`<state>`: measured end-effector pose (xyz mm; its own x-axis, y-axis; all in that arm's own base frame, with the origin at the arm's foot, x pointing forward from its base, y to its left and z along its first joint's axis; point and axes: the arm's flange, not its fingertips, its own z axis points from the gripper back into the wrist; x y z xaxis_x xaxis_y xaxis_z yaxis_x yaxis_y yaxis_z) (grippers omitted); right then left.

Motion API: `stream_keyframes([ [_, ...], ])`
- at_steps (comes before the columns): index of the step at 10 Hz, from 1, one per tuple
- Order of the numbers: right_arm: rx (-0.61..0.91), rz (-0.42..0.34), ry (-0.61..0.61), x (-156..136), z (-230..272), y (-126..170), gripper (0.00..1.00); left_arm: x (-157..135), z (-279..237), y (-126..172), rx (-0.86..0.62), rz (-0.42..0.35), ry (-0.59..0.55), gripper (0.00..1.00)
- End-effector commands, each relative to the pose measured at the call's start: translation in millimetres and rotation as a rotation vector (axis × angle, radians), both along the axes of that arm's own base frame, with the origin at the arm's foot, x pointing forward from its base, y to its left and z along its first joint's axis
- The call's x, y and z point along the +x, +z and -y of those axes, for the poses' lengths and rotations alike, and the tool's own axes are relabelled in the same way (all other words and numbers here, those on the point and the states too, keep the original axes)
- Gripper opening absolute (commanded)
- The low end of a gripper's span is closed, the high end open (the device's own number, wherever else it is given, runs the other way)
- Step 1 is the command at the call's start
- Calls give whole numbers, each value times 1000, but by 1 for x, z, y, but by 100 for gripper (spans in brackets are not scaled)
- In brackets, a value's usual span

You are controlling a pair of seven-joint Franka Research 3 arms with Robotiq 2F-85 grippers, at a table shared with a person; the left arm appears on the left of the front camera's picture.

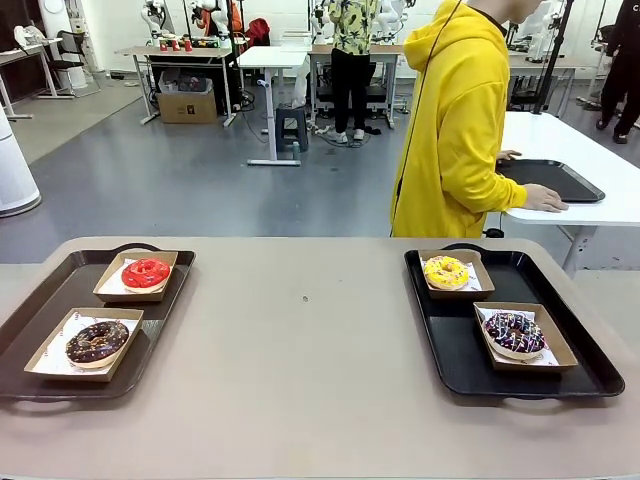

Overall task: Individually package the donuts and arrange them on the tray.
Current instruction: Place the picked Paper togo box on the Handle tray.

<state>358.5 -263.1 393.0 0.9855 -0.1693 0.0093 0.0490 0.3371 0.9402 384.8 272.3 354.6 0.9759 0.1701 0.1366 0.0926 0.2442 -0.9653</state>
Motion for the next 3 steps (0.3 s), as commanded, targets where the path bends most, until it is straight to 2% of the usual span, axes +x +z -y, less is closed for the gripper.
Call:
stream_keyframes([
  [1,8,2,6,0,0,3,100,-1,-1,4,6,4,2,100],
  [3,8,2,6,0,0,3,100,-1,-1,4,6,4,2,100],
])
